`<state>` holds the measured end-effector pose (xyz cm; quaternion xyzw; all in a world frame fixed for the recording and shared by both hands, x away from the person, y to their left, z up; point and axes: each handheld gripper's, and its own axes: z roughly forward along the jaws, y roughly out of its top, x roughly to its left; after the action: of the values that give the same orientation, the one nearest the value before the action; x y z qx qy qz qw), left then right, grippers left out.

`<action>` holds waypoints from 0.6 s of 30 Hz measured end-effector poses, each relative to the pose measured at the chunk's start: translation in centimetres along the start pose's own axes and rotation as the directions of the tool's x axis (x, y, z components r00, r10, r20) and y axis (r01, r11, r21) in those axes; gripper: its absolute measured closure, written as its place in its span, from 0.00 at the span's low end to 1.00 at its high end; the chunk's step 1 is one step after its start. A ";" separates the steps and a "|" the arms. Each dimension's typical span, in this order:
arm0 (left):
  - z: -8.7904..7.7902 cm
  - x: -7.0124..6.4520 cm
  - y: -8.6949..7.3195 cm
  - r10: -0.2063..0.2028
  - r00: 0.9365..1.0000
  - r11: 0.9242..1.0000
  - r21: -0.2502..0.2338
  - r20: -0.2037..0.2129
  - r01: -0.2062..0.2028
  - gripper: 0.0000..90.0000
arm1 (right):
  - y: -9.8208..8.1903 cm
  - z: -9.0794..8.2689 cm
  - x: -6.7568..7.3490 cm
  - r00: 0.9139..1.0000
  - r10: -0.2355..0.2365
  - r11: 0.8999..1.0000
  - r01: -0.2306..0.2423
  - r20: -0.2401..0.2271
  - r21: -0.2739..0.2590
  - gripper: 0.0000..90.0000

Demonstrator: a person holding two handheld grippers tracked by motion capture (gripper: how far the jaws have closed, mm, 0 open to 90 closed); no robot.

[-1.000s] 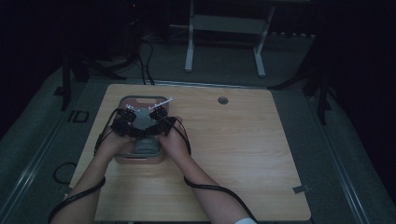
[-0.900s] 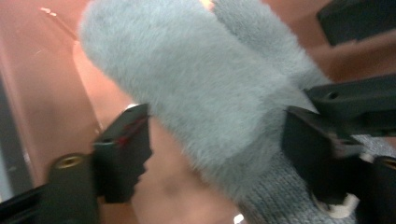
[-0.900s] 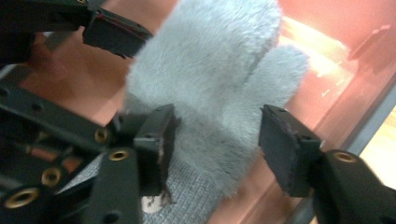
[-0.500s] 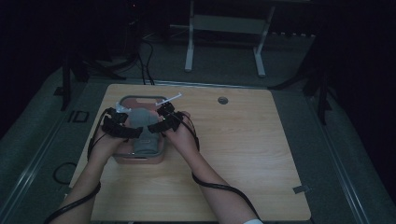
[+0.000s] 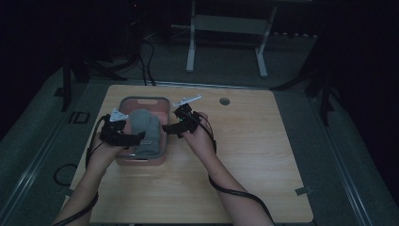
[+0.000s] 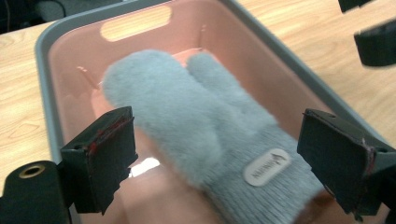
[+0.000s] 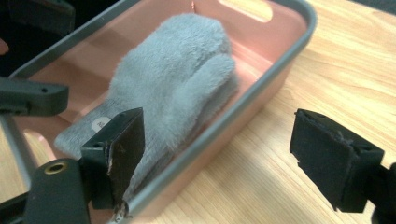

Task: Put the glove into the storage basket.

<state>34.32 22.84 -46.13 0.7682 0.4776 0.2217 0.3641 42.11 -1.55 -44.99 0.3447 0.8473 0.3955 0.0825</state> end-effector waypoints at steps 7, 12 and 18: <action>-0.5 -1.7 -0.2 0.022 0.999 0.999 -0.037 0.038 -0.021 0.13 | -1.8 -2.7 -1.1 1.000 -0.025 0.999 0.025 0.019 -0.030 0.19; -0.9 -3.0 -0.6 0.019 0.997 0.997 -0.077 0.070 -0.013 0.13 | -3.4 -4.5 -1.8 0.999 -0.031 0.999 0.032 0.028 -0.041 0.19; -1.0 -5.2 -1.1 0.076 0.989 0.992 -0.108 0.129 -0.063 0.13 | -6.0 -7.0 -2.9 0.999 -0.044 0.997 0.045 0.017 -0.062 0.18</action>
<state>30.68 18.87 -46.35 0.7774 0.4130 0.2071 0.4267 38.28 -10.45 -44.98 0.3263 0.8414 0.4169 0.1085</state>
